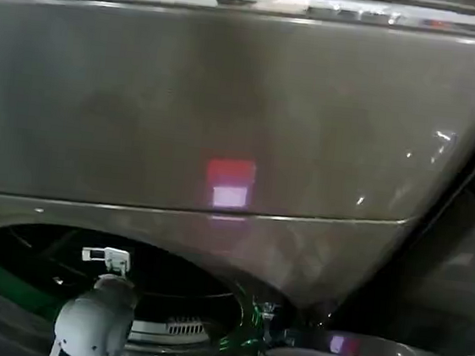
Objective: Grasp the clothes from the dryer.
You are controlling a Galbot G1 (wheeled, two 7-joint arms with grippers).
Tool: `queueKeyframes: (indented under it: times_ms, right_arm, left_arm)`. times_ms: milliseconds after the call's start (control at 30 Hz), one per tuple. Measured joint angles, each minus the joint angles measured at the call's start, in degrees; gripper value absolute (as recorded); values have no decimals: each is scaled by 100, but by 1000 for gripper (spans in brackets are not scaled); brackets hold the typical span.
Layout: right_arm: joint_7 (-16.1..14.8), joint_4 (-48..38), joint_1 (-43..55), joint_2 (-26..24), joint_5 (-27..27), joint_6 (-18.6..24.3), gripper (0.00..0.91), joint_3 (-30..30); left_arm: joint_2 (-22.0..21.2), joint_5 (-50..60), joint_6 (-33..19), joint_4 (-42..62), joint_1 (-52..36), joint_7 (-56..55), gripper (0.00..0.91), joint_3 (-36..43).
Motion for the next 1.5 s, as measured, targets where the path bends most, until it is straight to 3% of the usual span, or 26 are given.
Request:
queueKeyframes:
  times_ms: [267, 667, 1233, 1367, 1500]
  right_arm:
    - [-1, 19, -23, -14, 19, 0, 907, -6]
    - [-5, 20, -85, -28, 36, 12, 907, 37]
    - [-11, 21, -33, -43, 32, 16, 907, -17]
    - [-19, -5, -62, -65, 32, 17, 907, -7]
    - [-27, -43, -72, -54, 30, 38, 907, -12]
  left_arm:
    - [-53, -68, -16, 1382, -956, -128, 907, -20]
    - [-295, 123, -1230, 3742, -2489, -56, 907, -87]
    - [-294, 475, -2006, 6079, -3993, 30, 907, -277]
    - [-294, 1060, -2067, 6244, -4087, 390, 907, -278]
    - [-294, 2352, -2387, 6213, -4093, 1139, 907, -264]
